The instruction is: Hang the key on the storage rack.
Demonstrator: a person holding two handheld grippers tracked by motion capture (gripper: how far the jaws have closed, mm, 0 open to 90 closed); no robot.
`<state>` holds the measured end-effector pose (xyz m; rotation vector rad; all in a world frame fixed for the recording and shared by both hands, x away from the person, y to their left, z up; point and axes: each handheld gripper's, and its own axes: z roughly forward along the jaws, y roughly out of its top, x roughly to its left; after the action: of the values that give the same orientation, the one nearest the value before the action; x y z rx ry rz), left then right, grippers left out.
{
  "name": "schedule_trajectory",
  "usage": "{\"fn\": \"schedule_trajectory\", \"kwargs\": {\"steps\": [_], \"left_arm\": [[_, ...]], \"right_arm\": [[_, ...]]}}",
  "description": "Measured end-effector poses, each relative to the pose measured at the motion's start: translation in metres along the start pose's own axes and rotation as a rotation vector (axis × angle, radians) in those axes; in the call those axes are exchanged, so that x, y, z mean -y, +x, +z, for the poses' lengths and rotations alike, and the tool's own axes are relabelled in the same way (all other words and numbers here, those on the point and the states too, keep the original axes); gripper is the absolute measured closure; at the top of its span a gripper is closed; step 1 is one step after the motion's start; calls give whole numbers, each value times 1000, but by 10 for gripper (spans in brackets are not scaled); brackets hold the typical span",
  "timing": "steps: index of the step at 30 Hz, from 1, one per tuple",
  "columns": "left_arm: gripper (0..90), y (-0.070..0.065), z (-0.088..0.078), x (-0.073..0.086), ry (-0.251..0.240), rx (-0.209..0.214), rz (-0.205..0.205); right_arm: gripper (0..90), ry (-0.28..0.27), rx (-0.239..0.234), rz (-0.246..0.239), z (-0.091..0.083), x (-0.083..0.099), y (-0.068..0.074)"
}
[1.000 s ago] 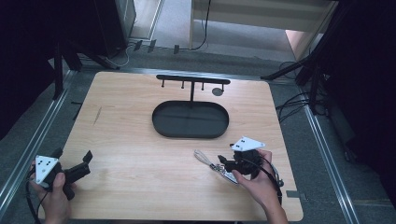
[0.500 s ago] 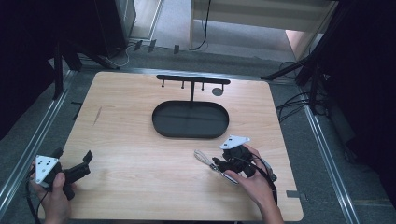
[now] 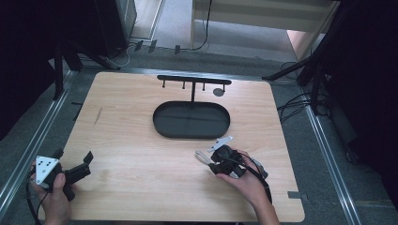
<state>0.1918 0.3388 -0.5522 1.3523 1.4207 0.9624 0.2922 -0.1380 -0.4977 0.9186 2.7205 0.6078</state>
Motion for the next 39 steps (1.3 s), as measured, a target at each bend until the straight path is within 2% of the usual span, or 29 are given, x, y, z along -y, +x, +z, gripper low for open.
{"fn": "schedule_trajectory", "kwargs": {"steps": [3,9,15,21,22,24,31,39], "left_arm": [[0,0,0,0,0,0,-1],[0,0,0,0,1,-1,0],[0,0,0,0,0,0,-2],[0,0,0,0,1,-1,-1],[0,0,0,0,0,-2,-3],[0,0,0,0,2,-1,-3],[0,0,0,0,4,-1,-4],[0,0,0,0,4,0,-6]], "right_arm": [[690,20,-30,7,3,-1,-1],[715,45,-41,25,7,-2,-3],[697,78,-48,30,10,-2,-4],[760,97,-55,36,13,-2,-3],[807,93,-57,30,13,-2,-4],[824,84,-64,32,12,-1,-3],[830,63,-51,24,11,1,-2],[832,4,-49,19,4,2,-1]]}}
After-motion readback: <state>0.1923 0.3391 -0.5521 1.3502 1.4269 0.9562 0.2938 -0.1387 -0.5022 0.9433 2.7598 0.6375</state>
